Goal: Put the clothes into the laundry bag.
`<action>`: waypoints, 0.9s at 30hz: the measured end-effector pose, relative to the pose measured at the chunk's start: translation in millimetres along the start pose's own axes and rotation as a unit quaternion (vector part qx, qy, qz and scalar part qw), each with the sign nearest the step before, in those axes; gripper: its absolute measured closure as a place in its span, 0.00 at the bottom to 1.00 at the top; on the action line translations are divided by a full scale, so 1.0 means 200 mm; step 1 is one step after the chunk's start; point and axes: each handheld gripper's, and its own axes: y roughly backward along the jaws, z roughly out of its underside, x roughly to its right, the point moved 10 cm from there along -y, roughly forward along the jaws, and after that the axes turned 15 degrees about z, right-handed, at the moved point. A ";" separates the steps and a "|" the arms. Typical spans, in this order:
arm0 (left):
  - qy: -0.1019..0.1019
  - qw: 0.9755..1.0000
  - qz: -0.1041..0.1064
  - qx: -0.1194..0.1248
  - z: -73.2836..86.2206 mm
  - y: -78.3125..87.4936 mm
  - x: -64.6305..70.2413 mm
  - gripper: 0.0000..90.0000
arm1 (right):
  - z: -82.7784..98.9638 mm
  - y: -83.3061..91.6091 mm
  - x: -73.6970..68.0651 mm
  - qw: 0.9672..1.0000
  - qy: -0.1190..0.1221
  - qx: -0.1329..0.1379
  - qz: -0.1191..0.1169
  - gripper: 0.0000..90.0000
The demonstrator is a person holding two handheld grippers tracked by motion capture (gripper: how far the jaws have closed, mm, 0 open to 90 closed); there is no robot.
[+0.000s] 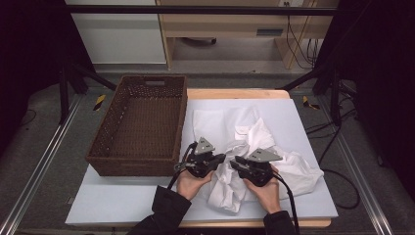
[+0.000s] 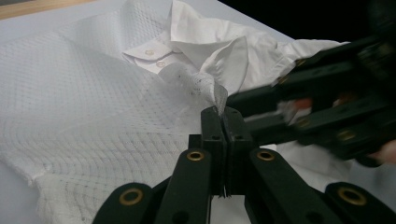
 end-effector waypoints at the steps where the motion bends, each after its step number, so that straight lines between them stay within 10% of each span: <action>1: 0.000 1.000 -0.001 0.000 0.00 0.00 0.00 0.99 | -0.02 0.03 0.02 1.000 -0.001 0.010 0.003 0.73; 8: -0.005 1.000 0.001 -0.003 0.00 0.00 0.00 0.99 | -0.04 -0.03 0.22 0.997 -0.017 0.004 0.071 0.36; 11: -0.005 1.000 0.001 -0.004 0.01 0.00 0.00 0.99 | 0.02 -0.11 0.21 0.998 -0.010 -0.025 0.061 0.54; 14: -0.001 1.000 -0.001 -0.003 0.01 0.00 -0.01 0.99 | 0.02 -0.08 0.18 0.998 0.014 -0.020 0.049 0.96; 21: 0.011 1.000 -0.006 -0.001 0.00 -0.01 -0.03 0.99 | -0.05 0.15 0.04 0.999 0.032 0.023 -0.021 0.99; 27: 0.004 1.000 -0.005 0.005 -0.04 -0.01 0.00 0.99 | 0.04 0.10 -0.16 0.996 0.070 -0.003 -0.063 0.99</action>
